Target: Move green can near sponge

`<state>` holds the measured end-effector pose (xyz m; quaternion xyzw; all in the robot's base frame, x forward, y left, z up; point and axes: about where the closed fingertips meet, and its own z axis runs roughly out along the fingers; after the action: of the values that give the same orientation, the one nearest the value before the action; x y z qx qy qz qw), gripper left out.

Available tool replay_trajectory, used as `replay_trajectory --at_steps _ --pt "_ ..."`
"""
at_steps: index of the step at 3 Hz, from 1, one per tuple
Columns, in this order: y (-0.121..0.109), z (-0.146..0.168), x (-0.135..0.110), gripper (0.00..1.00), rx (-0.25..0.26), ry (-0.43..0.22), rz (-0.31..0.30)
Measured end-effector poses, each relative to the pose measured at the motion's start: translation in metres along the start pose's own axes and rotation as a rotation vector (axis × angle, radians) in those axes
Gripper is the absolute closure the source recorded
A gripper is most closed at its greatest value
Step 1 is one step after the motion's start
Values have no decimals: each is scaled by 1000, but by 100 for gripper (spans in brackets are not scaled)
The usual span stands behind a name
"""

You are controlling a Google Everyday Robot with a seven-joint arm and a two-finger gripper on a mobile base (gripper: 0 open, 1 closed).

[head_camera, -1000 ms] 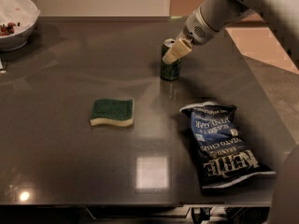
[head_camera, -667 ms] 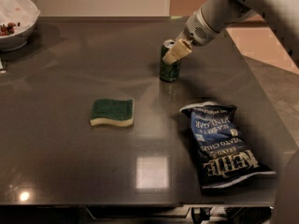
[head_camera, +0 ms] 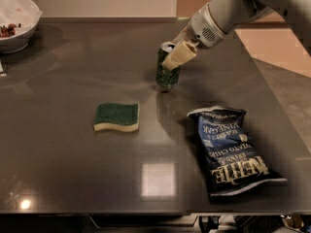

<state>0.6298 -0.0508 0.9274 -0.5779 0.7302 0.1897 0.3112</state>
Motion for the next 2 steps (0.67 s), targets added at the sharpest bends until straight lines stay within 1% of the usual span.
replay_trajectory --at_steps 1,2 --pt "26 5 -21 100 -56 -30 -73" --pt "46 16 -35 100 -103 -41 -121"
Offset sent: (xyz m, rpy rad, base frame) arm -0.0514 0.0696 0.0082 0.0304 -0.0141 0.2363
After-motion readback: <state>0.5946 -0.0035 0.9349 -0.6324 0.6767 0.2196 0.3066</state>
